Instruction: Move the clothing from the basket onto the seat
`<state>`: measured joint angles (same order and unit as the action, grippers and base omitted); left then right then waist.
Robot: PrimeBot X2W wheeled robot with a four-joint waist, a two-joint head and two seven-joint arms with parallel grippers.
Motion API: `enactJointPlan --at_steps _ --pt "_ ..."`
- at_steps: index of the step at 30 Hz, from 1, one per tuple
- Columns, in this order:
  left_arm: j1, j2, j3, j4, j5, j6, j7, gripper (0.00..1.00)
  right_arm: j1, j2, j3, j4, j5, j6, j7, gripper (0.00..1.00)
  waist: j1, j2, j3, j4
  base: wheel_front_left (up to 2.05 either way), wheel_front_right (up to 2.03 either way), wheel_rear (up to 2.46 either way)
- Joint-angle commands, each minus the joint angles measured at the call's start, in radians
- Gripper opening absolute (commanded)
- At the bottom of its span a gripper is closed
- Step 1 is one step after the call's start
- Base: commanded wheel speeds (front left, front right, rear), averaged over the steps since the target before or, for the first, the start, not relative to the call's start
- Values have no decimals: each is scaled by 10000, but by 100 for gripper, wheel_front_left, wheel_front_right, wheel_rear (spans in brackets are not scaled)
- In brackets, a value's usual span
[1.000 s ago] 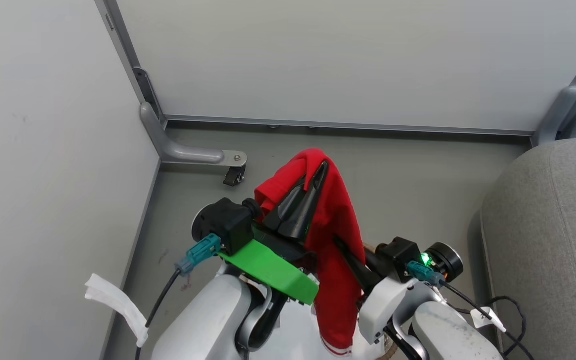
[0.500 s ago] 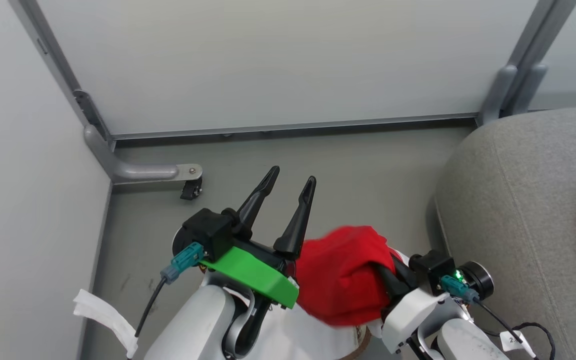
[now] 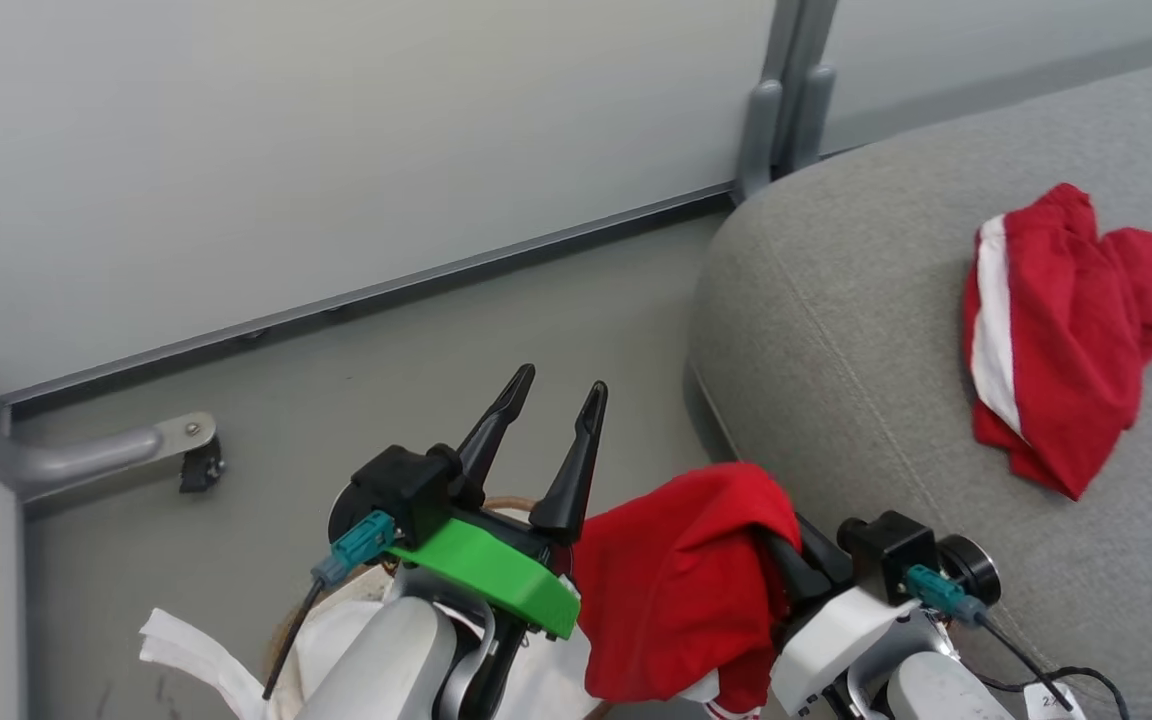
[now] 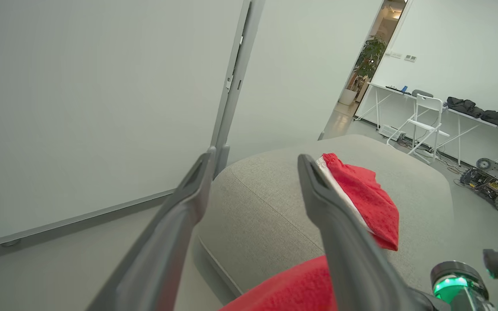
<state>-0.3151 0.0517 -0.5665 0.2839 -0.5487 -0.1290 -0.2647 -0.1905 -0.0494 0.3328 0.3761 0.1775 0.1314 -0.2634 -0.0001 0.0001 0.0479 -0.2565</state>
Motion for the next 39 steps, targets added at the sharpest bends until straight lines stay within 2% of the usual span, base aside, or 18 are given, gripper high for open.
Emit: enactJointPlan --at_steps 1,8,13,19,25,29,34,39 --pt "159 74 -5 37 98 -29 7 100 210 -32 -188 -152 145 -14 -21 0 1 -1 48 -1532 0 0 0" --pt "338 107 104 126 167 -29 7 100 588 -29 -521 -618 207 -14 -21 0 1 -1 264 -2622 0 0 0" --pt "128 161 -170 292 144 -29 7 100 624 -20 -1091 -1335 39 -14 -21 0 1 -1 582 -2775 0 0 0" --pt "-166 281 -505 429 21 -29 7 100 -590 -71 -1717 -2136 -664 -14 -21 0 1 -1 1144 -2841 0 0 0" --pt "-323 625 -692 387 87 -29 7 100 -2993 -1074 -2024 -2396 -1204 -14 -21 0 1 -1 1751 -2835 0 0 0" --pt "-507 837 -863 266 127 -29 7 100 -4600 -2016 -2438 -2196 -1453 -14 -19 0 1 -1 2238 -2541 0 0 0" --pt "-828 1079 -1172 176 50 -29 7 100 -6007 -2970 -3140 -1364 -2017 -14 -19 0 1 -1 2884 -2118 0 0 0" --pt "-1241 1351 -1401 131 -48 -30 7 100 -6889 -3386 -3866 241 -2372 -14 -19 0 1 -1 3512 -1736 0 0 0"
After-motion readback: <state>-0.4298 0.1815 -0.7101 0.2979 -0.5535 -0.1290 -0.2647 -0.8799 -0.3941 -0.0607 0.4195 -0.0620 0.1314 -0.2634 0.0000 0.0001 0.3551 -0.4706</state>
